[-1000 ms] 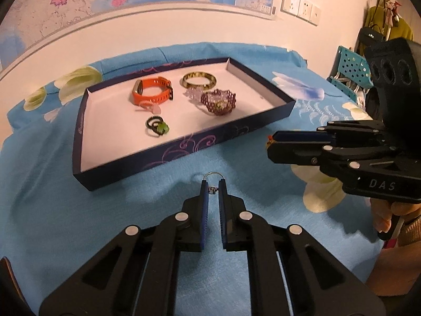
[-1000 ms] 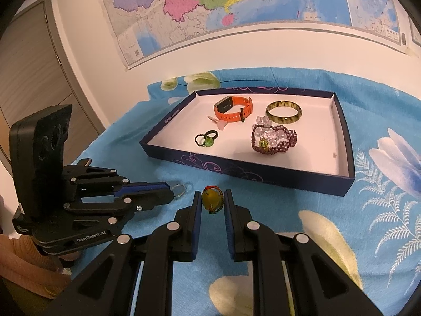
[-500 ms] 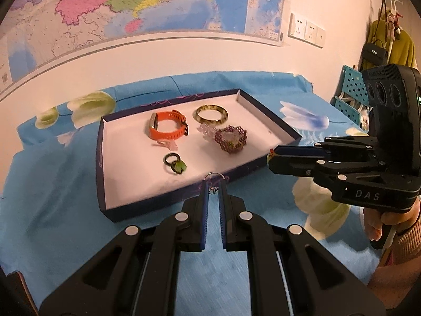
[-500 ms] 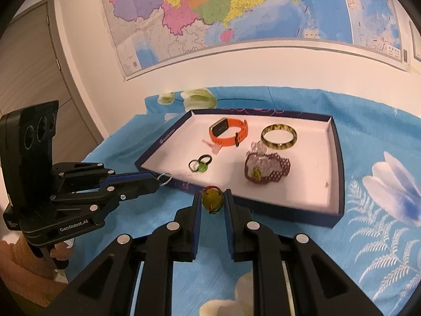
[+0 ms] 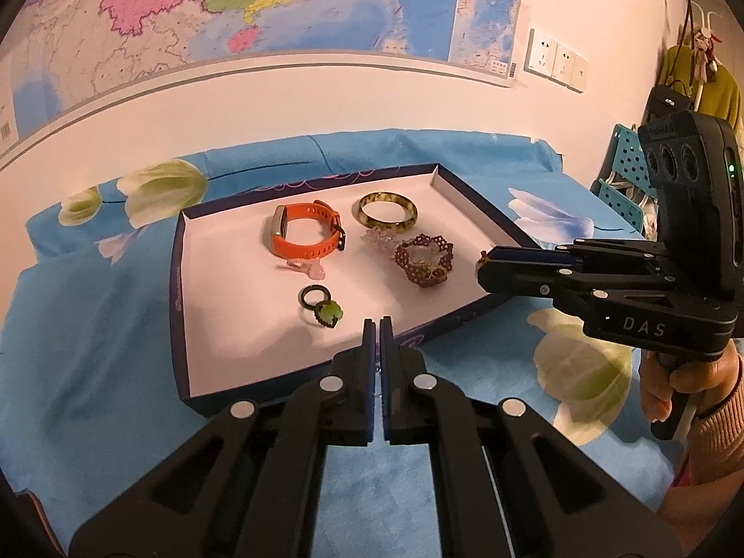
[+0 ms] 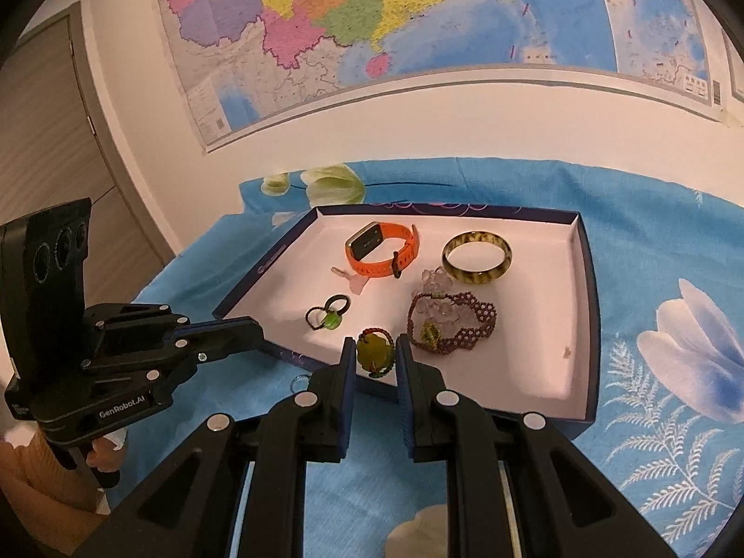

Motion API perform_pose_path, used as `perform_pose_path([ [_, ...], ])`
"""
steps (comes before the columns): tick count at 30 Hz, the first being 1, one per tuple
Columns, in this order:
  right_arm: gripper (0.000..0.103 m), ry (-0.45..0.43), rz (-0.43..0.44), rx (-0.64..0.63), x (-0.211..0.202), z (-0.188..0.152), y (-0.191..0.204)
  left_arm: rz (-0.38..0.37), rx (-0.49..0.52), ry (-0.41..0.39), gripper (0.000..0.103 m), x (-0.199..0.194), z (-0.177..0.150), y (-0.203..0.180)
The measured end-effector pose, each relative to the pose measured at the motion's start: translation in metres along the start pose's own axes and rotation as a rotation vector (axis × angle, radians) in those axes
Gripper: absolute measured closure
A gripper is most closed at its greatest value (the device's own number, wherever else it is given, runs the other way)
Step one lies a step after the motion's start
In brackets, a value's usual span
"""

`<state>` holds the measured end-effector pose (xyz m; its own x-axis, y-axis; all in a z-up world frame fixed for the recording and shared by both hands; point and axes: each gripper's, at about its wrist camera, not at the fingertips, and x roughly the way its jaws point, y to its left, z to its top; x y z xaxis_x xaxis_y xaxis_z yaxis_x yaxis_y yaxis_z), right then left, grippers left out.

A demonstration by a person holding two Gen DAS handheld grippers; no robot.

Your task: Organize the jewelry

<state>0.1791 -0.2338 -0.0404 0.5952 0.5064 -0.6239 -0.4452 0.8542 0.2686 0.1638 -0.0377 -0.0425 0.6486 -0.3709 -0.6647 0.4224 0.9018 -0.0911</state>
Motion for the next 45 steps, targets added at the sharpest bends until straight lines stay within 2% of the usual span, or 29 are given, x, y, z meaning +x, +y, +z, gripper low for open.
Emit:
perform_pose_path([
  [11,0.088,0.099,0.063,-0.031,0.013,-0.026,0.022,-0.018,-0.005,0.088,0.098,0.009,-0.032,0.008],
  [16,0.088,0.173,0.099,-0.077,0.026,-0.042,0.041,-0.028,-0.009,0.094,0.096,0.008,-0.039,0.008],
  [19,0.083,0.208,0.125,-0.091,0.034,-0.046,0.051,-0.022,-0.011,0.089,0.092,0.004,-0.041,0.008],
  [20,0.076,0.210,0.136,-0.097,0.035,-0.045,0.053,-0.019,-0.014,0.088,0.089,0.003,-0.041,0.010],
  [25,0.075,0.170,0.129,-0.042,0.037,-0.030,0.045,-0.010,-0.030,0.084,0.084,-0.001,-0.044,0.015],
  [28,0.074,0.177,0.106,-0.012,0.049,-0.021,0.043,-0.007,-0.033,0.087,0.082,-0.001,-0.046,0.016],
  [36,0.075,0.193,-0.037,-0.070,0.070,-0.019,0.065,0.004,-0.038,0.084,0.078,-0.005,-0.051,0.019],
  [39,0.081,0.194,-0.106,-0.121,0.072,-0.021,0.073,0.002,-0.039,0.084,0.078,-0.005,-0.052,0.020],
  [45,0.086,0.191,-0.123,-0.113,0.069,-0.022,0.068,0.002,-0.031,0.076,0.076,-0.010,-0.053,0.020],
])
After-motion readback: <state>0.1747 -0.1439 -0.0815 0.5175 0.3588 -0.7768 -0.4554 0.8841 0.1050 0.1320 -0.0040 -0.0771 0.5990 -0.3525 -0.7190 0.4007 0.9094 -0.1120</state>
